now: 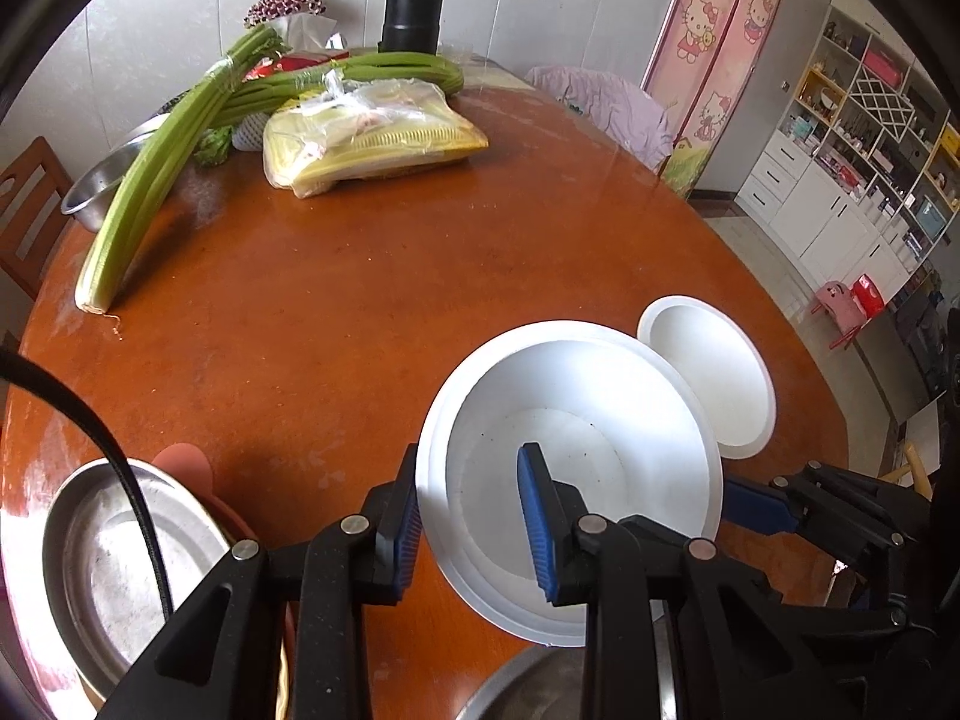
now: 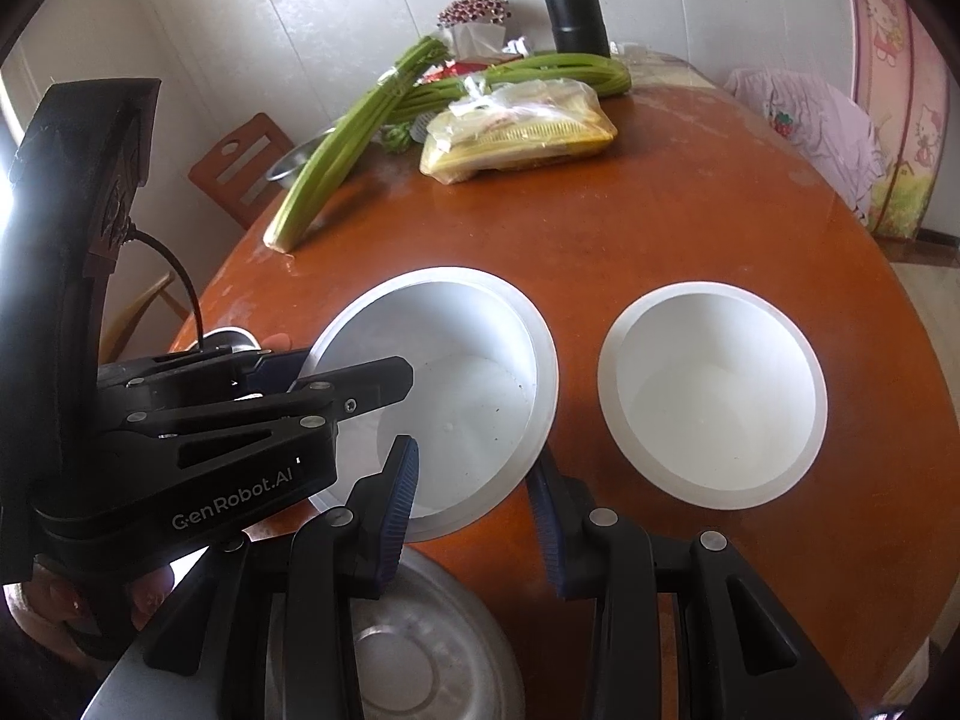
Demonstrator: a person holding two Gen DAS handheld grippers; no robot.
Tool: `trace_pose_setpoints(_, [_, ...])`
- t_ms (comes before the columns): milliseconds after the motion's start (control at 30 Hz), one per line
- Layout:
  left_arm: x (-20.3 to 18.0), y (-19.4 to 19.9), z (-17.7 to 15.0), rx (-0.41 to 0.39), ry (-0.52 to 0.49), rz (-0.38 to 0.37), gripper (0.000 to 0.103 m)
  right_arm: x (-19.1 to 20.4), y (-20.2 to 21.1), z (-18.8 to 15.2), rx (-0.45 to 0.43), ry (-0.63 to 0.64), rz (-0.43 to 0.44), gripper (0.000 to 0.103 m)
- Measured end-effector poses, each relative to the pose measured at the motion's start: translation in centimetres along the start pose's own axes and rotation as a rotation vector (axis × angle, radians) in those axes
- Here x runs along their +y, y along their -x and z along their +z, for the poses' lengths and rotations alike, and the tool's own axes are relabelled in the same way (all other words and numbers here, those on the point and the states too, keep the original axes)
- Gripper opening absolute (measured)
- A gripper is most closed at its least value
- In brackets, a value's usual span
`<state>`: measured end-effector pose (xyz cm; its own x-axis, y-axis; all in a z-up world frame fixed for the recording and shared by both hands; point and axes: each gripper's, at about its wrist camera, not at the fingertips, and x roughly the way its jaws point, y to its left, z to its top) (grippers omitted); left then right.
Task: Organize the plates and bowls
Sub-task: 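Grasp the white noodle bowl rim with the left tool and lift it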
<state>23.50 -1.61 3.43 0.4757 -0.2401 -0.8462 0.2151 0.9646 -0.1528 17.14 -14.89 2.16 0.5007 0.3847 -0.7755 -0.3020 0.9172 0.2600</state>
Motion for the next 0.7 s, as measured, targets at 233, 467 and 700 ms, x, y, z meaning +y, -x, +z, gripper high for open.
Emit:
trace_pose_setpoints(233, [-0.3,2.0,-1.0,-0.033,0.006,0.008,0.03,1.0,1.8,-0.9,-0.029,0.024,0.009,0.039])
trace_pose_setpoints(467, [-1.1,4.1,-2.0,-0.067,0.0,0.022,0.03,1.9,3.6,-1.9,-0.054,0.046,0.017,0.039])
trace_pose_setpoints(700, [-2.0,6.0,-3.3,-0.089,-0.001,0.022,0.03,2.4,5.4,-2.8,-0.078,0.069,0.023,0.039])
